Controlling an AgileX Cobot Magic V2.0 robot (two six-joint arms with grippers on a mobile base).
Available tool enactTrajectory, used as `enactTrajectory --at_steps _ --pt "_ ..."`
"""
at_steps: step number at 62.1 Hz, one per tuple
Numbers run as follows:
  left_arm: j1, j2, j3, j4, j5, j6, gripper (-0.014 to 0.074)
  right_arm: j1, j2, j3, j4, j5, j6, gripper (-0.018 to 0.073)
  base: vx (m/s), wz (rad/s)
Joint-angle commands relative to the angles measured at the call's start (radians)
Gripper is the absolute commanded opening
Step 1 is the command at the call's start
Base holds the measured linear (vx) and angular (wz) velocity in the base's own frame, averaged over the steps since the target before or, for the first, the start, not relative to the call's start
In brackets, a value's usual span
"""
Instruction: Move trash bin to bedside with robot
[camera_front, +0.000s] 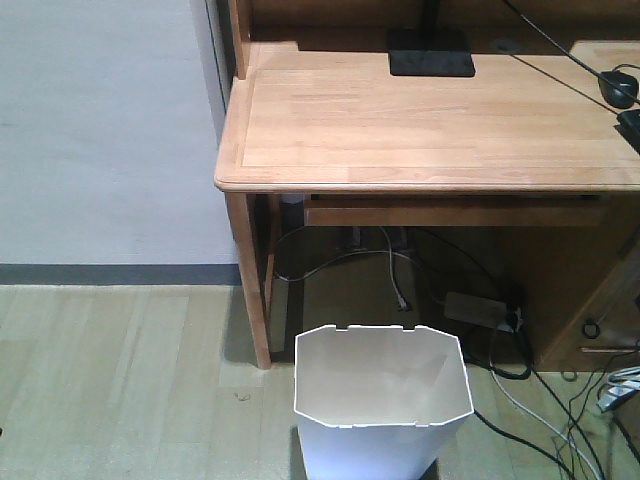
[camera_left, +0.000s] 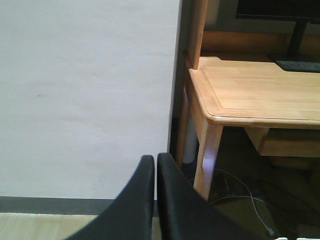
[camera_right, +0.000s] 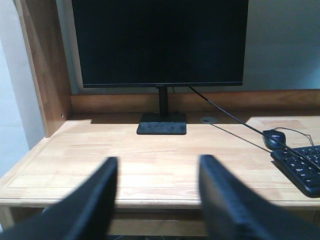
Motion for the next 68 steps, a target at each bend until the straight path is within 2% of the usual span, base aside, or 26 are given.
enactTrajectory --at_steps 1,8,18,30,49,56,68 --pt "0.001 -0.014 0.012 -0.004 -0.063 -0.005 -0.0006 -0.002 0.012 -0.035 -0.009 -0.068 -0.004 0.0503 0.0 0.0" --pt "0.001 -0.014 0.012 -0.004 -0.063 -0.005 -0.0006 -0.002 0.012 -0.035 -0.009 -0.068 -0.004 0.0557 0.0 0.0" --pt "0.001 -0.014 0.012 -0.004 -0.063 -0.005 -0.0006 -0.002 0.012 -0.039 0.039 -0.052 0.046 0.0559 0.0 0.0" --pt "0.001 -0.014 0.012 -0.004 -0.063 -0.005 -0.0006 -0.002 0.087 -0.161 0.051 0.198 0.044 0.0549 0.0 0.0" --pt "0.001 -0.014 0.012 -0.004 -0.063 -0.005 -0.0006 -0.002 0.37 -0.359 0.063 0.401 0.036 0.0549 0.0 0.0" --pt "0.001 -0.014 0.012 -0.004 -0.063 -0.005 -0.0006 -0.002 0.489 -0.429 0.115 0.471 -0.035 0.0549 0.0 0.0" --pt "0.001 -0.014 0.012 -0.004 -0.063 -0.005 -0.0006 -0.002 0.688 -0.531 0.345 0.548 -0.321 0.0549 0.0 0.0"
